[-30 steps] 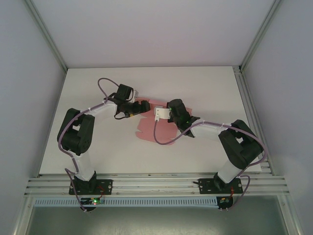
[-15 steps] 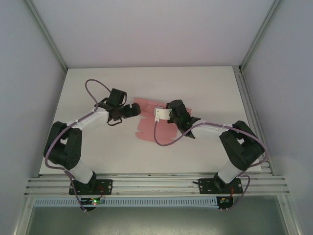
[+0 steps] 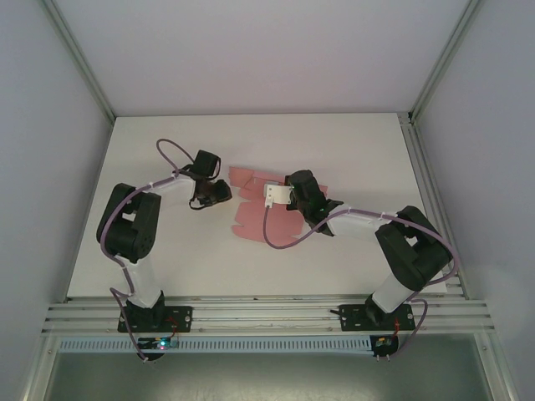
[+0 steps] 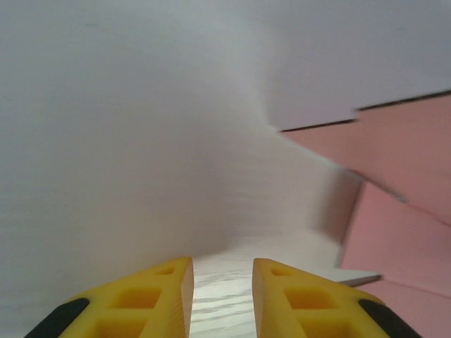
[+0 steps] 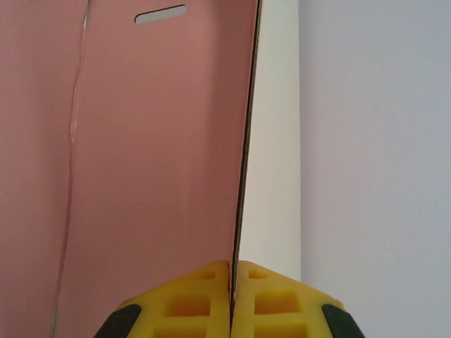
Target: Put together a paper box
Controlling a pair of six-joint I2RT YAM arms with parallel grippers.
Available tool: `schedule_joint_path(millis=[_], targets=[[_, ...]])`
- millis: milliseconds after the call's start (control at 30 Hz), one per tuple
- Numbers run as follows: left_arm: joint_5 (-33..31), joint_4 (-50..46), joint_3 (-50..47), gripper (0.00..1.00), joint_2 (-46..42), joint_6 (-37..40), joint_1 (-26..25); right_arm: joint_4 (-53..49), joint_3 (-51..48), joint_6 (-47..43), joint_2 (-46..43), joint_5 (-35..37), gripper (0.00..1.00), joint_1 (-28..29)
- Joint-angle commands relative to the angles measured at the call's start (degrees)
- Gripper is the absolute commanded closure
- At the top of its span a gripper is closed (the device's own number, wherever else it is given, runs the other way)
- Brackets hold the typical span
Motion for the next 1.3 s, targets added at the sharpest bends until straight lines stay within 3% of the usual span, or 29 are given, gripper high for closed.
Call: schedule_joint_path(millis=[0, 167, 267, 600, 700, 867, 1033, 1267], targets=[[5.2, 5.8, 0.5, 0.74, 2.3, -1.3, -0.5, -6.2, -0.9, 0.3, 1.4, -0.9, 1.00, -0.2], [8.6, 6.5, 1.8, 0.90, 4.9, 0.0, -1.0, -6.9, -0.6, 0.6, 1.4, -1.3, 1.00, -0.3], [14.7, 11.3, 0.4, 0.90, 4.3, 1.2, -1.1, -7.2, -0.5, 0.9, 1.5, -1.6, 1.00, -0.4], [26.7, 26.1, -1.7, 0.90, 2.8, 0.6, -1.4, -8.9, 0.0, 1.4, 1.8, -2.2, 1.00, -0.3], [28.7, 25.5, -0.6, 0.90, 3.3, 2.3, -2.6, -8.9, 0.0, 1.6, 1.5, -2.8, 1.00, -0.3], [28.1, 23.0, 1.2, 0.90, 5.2, 3.7, -4.9, -9.0, 0.0, 1.7, 1.4, -2.9, 1.00, -0.2], [30.2, 34.4, -3.3, 0.86, 5.2, -2.8, -5.2, -9.1, 0.1, 1.8, 1.5, -3.1, 1.00, -0.2], [19.8, 19.2, -4.9, 0.83, 0.0, 3.7, -4.6, -8.5, -0.3, 1.6, 0.7, -1.4, 1.00, -0.8]])
